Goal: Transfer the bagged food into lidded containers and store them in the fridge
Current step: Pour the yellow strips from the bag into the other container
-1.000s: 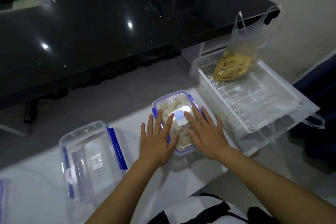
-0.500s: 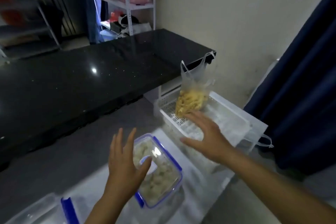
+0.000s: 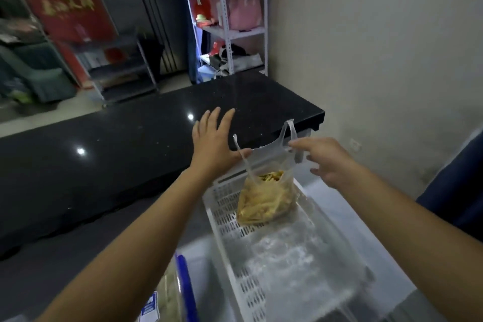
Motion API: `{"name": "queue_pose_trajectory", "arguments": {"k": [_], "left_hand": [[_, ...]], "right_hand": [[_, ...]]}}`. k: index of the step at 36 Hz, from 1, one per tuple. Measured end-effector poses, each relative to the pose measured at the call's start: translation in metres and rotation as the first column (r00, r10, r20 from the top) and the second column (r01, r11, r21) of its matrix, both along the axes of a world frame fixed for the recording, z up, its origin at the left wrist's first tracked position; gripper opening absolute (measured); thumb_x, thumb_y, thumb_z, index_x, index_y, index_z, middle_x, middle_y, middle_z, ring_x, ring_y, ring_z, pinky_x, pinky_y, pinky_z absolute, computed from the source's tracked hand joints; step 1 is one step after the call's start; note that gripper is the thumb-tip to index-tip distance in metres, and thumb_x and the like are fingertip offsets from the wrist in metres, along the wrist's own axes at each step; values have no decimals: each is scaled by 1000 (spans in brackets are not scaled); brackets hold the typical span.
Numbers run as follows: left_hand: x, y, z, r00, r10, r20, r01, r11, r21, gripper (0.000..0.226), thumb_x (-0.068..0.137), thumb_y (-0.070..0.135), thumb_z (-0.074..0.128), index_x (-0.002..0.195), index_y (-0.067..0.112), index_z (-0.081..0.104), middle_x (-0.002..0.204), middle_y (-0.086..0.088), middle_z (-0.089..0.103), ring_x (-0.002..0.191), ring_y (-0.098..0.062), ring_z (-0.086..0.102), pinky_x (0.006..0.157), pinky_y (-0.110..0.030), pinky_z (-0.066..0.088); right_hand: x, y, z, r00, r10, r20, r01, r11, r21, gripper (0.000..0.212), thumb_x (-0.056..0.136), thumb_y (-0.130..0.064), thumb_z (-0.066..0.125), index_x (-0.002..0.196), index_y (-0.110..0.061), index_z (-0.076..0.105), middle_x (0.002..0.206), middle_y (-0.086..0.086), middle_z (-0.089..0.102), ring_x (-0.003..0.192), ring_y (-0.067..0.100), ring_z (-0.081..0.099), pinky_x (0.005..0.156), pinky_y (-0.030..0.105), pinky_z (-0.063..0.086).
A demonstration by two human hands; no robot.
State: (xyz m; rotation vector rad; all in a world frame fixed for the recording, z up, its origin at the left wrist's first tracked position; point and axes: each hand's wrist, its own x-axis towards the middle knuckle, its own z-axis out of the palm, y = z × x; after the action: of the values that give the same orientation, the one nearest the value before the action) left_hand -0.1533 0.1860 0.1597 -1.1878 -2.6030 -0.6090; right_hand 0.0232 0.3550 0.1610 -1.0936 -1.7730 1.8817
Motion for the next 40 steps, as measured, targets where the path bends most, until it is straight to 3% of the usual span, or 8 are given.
{"name": "queue_pose_trajectory", "arguments": {"k": [2,6,15,20,26,31,36,40], "left_hand": [[5,12,-3,1000,20,7,-20,999,42,101,76,68,70,157,33,22,166,-5,16,154,-26,5,123,-49,3],[21,28,-8,997,72,-30,-71,997,42,101,75,75,65,156,32,23,165,-3,20,154,-25,6,124,-51,0],[52,61,-21,993,111,-36,-109,993,34,110,64,87,34,158,34,10,166,-2,14,154,-23,2,123,-55,-5],[51,74,-13,994,105,-5,-104,988,116,102,77,72,57,158,31,11,166,-5,15,154,-24,4,124,-52,-5],[47,75,-2,996,90,15,-91,969,230,97,81,79,52,158,29,19,165,-4,18,153,-22,9,122,-49,-4],[41,63,20,997,75,-17,-67,959,274,101,76,75,64,157,28,25,164,-6,20,153,-23,11,123,-50,-2],[54,50,49,998,27,-64,-6,949,315,100,75,64,74,156,28,28,164,-5,22,153,-24,12,124,-52,0],[78,44,84,998,-1,-64,28,910,413,95,78,54,79,156,27,30,163,-4,22,152,-23,14,122,-58,9]], "right_hand": [[-1,5,1,995,81,-50,-79,996,38,5,86,-24,75,81,-23,77,100,-5,72,105,16,60,82,33,41],[1,7,11,971,222,-87,-218,974,59,28,92,-23,68,66,-30,76,73,-12,73,77,6,67,66,24,40],[13,4,20,927,338,-160,-339,941,24,13,91,-21,62,89,-24,75,109,-3,71,107,10,56,71,25,33],[32,-7,19,911,380,-160,-372,925,77,14,93,-22,63,96,-28,76,110,-6,70,110,10,58,78,25,40],[78,-11,-14,928,364,-81,-363,931,25,26,94,-33,63,117,-43,63,114,-27,56,112,3,49,90,27,37],[116,-13,-35,955,297,-18,-298,954,-42,27,94,-35,62,120,-43,58,144,-6,47,128,16,41,105,39,36],[128,-12,-29,969,235,-71,-243,962,-127,74,62,-62,70,132,-47,50,148,-5,43,136,20,43,112,48,39],[120,-16,-34,977,135,-166,-189,910,-369,94,53,-56,79,136,-53,37,142,-4,45,128,25,49,98,53,51]]}}
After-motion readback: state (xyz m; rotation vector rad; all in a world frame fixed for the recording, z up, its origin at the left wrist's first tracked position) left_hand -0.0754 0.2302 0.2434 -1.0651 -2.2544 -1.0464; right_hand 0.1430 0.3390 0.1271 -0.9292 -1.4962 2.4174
